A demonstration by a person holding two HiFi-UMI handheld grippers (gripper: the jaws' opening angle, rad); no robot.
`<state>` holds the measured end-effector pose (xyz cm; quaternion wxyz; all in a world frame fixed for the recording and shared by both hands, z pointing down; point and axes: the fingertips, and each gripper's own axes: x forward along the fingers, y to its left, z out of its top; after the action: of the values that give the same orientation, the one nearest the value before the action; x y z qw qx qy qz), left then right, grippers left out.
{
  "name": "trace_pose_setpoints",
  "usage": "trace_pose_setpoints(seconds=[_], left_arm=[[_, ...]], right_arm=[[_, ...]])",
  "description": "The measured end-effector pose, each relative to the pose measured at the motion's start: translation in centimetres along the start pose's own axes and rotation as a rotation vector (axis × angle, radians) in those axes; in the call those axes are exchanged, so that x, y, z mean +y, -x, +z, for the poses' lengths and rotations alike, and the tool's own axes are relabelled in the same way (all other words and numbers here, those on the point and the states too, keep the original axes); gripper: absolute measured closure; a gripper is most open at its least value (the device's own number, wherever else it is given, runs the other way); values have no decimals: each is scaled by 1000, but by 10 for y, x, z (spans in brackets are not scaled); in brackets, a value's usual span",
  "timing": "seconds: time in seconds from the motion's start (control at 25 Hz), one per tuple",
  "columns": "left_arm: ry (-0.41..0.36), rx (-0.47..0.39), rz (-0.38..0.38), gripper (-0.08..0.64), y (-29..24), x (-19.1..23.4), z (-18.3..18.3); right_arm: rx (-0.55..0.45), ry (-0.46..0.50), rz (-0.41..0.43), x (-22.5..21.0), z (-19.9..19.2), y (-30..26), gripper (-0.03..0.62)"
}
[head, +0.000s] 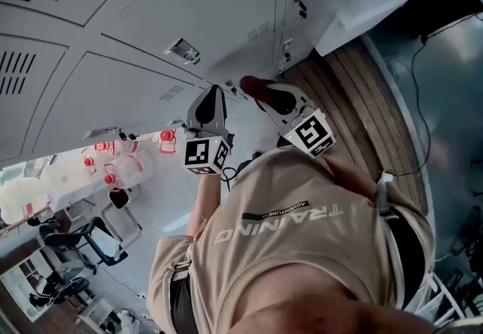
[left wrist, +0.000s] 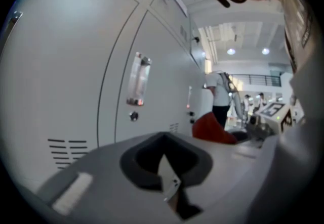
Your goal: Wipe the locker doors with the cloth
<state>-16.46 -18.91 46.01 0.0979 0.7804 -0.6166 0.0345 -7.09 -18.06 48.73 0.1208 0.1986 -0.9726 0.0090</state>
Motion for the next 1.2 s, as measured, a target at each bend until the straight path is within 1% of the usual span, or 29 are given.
trace_pose_setpoints(seconds=[0.08, 0.12, 0.16, 0.24, 0.32, 0.44, 0.52, 0.64, 0.72, 0.8, 0.96, 1.04, 1.2], left_arm=[[60, -19, 30, 554, -12, 1, 7], [96, -29, 46, 554, -16, 2, 10], [117, -38, 67, 554, -18, 3, 14], [105, -48, 120, 554, -18, 5, 20], [83, -54, 170, 554, -14, 8, 24], [66, -55, 213, 554, -9, 15, 29], [50, -56, 222, 554, -3, 19, 33], [25, -47, 216, 554, 9, 25, 37], [28, -35, 206, 554, 15, 30, 37], [43, -46, 204, 554, 19, 36, 38], [47, -87, 194, 554, 22, 42, 44], [51, -97, 200, 554, 28, 50, 48], [15, -94, 217, 554, 46, 66, 50]], right_arm=[[-17, 52, 39, -14, 6, -6, 537], [-26, 67, 58, -20, 9, -10, 537], [-37, 79, 75, -26, 13, -13, 537], [-62, 125, 104, -33, 23, -17, 537], [-78, 206, 124, -39, 35, -19, 537], [-121, 288, 138, -46, 53, -26, 537], [-130, 337, 125, -48, 66, -30, 537], [-140, 476, 91, -39, 96, -32, 537], [-179, 566, 84, -27, 122, -33, 537], [-223, 656, 71, -17, 150, -32, 537], [-273, 860, 12, -13, 198, -30, 537], [-292, 933, -20, -9, 221, -31, 537], [-373, 1058, -103, 5, 275, -26, 537]])
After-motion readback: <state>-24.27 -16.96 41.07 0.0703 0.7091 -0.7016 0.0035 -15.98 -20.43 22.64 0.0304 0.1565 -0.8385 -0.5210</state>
